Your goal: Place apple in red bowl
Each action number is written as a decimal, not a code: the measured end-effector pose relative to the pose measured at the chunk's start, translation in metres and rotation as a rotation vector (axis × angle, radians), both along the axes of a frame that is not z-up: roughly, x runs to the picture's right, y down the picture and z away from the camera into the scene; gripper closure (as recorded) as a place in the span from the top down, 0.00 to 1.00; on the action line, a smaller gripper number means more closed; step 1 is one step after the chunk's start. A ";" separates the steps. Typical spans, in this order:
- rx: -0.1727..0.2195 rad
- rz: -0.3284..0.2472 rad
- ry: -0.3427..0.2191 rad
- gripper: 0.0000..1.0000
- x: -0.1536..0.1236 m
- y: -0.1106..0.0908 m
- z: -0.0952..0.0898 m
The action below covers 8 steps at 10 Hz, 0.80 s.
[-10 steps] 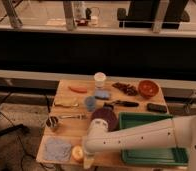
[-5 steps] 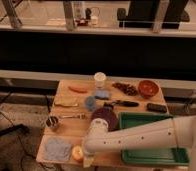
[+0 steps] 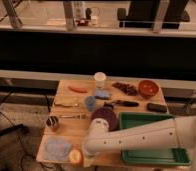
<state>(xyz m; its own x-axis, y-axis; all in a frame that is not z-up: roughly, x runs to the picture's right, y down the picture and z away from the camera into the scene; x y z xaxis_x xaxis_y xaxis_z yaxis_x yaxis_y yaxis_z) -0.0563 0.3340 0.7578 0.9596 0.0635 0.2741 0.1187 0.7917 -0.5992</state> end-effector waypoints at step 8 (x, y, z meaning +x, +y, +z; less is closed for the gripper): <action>0.002 0.005 -0.002 0.78 0.000 0.003 -0.003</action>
